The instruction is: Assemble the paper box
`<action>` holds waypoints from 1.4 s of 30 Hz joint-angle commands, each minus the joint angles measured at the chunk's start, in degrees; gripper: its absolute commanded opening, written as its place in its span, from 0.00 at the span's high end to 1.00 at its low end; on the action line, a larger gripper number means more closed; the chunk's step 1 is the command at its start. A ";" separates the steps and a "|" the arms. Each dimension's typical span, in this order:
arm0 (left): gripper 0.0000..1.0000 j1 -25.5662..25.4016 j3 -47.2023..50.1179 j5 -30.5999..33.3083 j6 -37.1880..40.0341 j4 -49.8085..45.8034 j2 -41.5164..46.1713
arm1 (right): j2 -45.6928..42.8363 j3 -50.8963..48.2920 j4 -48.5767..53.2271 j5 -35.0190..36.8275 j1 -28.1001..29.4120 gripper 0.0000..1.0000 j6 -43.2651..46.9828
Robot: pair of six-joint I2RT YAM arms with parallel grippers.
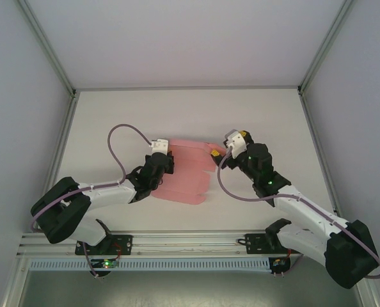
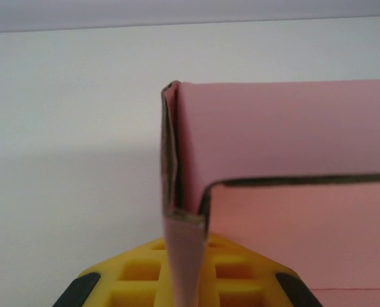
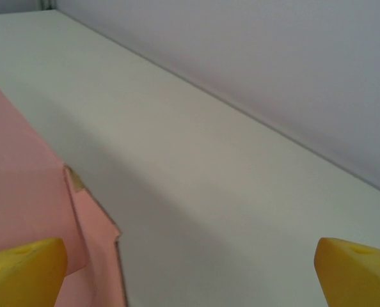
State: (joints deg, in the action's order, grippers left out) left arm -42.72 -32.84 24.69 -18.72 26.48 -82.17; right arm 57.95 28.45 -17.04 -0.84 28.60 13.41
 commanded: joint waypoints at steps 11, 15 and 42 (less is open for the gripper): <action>1.00 -0.26 -2.04 -6.67 -0.62 4.33 -2.12 | 7.24 2.19 -10.41 -10.44 -0.40 0.02 -4.45; 1.00 -0.26 -2.41 -7.26 -1.34 4.67 -1.90 | 9.14 2.11 -11.52 -12.58 -0.43 0.02 -4.83; 1.00 -0.14 -2.56 -11.44 -8.23 9.87 -2.65 | 7.20 -4.51 -30.14 4.90 6.72 0.02 -19.92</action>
State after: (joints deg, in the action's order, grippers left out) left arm -40.91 -33.74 16.03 -28.01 33.80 -84.90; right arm 68.88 24.75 -48.38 3.51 33.93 -5.08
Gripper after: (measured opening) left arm 0.094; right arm 0.982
